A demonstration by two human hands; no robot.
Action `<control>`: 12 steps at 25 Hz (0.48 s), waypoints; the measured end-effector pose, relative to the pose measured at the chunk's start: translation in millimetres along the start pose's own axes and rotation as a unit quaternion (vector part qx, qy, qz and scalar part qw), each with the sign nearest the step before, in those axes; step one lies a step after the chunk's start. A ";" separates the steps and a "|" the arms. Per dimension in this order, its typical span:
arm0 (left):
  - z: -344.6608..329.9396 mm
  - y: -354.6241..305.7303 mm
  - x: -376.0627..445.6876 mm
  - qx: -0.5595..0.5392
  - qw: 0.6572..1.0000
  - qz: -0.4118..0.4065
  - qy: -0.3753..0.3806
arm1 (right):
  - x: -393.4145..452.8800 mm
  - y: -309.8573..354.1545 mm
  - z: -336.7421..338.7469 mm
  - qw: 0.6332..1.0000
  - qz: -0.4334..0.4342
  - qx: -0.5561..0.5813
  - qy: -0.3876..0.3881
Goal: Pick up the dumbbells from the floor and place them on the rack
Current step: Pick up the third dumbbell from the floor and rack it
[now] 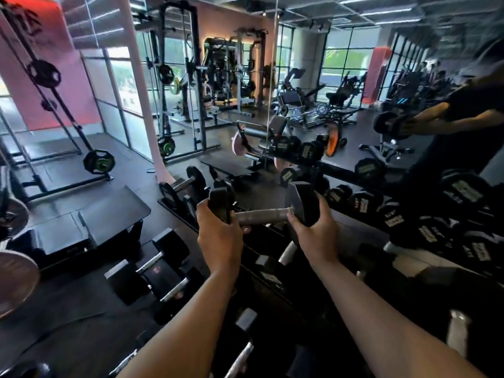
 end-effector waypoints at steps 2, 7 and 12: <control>-16.6 12.6 42.7 0.013 1.000 0.015 -0.015 | 29.7 -18.2 -41.1 1.000 -0.010 0.010 0.026; -55.3 62.7 145.3 0.037 0.998 0.033 -0.040 | 87.0 -59.6 -145.6 0.997 -0.011 -0.017 0.074; -100.1 111.5 225.2 0.041 0.997 0.060 -0.019 | 128.6 -112.0 -223.8 0.993 -0.021 -0.064 0.095</control>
Point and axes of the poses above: each hand's wrist, its own x-axis towards the middle knuckle, its own z-axis out of the back of the hand, y = z × x, the point moved 4 cm from there along x, towards the middle knuckle, and after that the axes turned 10 degrees about x, right-handed, at the moved point
